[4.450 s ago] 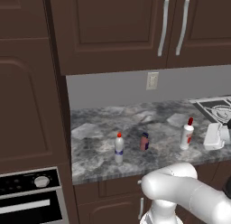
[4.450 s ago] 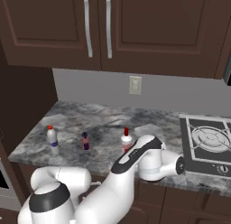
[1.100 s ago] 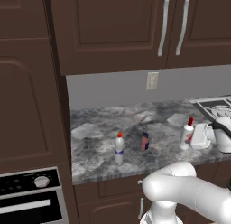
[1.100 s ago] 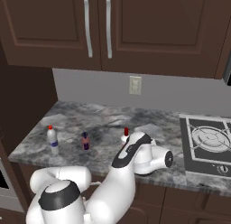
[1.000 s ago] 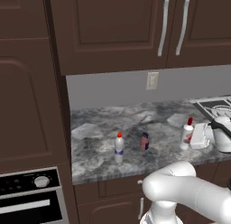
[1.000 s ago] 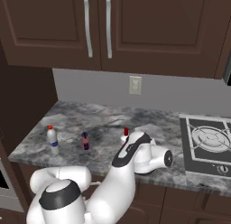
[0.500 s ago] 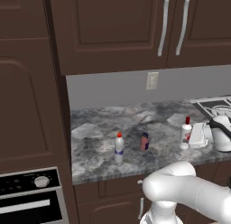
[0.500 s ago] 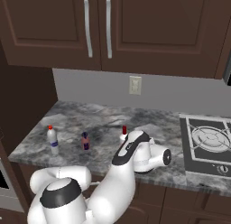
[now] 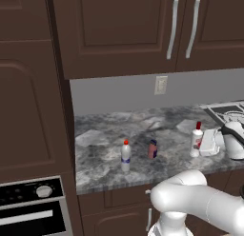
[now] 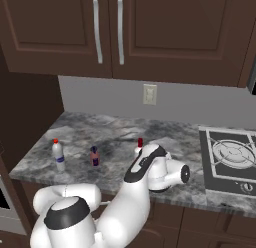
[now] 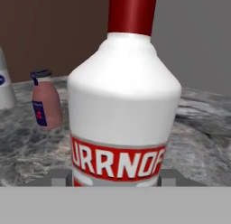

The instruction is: Place the drinks on the dining counter in a tight cluster.

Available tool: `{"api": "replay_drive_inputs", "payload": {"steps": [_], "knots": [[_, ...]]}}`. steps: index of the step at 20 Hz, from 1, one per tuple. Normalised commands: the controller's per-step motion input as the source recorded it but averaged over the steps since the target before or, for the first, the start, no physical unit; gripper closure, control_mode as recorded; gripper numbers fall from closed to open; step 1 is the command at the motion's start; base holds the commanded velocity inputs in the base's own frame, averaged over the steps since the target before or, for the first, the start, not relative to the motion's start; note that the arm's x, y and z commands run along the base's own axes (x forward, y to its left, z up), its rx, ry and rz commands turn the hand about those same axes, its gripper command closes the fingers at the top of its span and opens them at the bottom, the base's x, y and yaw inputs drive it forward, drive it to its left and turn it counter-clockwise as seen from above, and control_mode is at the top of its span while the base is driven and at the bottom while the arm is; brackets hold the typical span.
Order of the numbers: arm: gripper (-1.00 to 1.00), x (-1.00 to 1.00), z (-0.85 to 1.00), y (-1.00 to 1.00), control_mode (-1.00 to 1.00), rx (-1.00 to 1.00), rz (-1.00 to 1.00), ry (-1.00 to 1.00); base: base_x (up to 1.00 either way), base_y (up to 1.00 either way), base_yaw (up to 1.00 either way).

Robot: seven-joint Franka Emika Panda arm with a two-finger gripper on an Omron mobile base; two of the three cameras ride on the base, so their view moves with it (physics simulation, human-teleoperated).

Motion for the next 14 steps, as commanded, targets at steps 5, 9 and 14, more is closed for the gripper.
{"api": "replay_drive_inputs", "payload": {"steps": [5,9,14], "knots": [[1.00,-0.13,0.06,0.00,-1.00,-0.01,-0.04,0.00,0.00,0.00,0.00],[1.00,-0.46,0.41,0.02,-1.00,-0.08,-0.17,0.02,0.00,0.00,0.00],[1.00,-0.31,0.59,0.04,-1.00,-0.15,-0.25,0.13,0.00,0.00,0.00]]}}
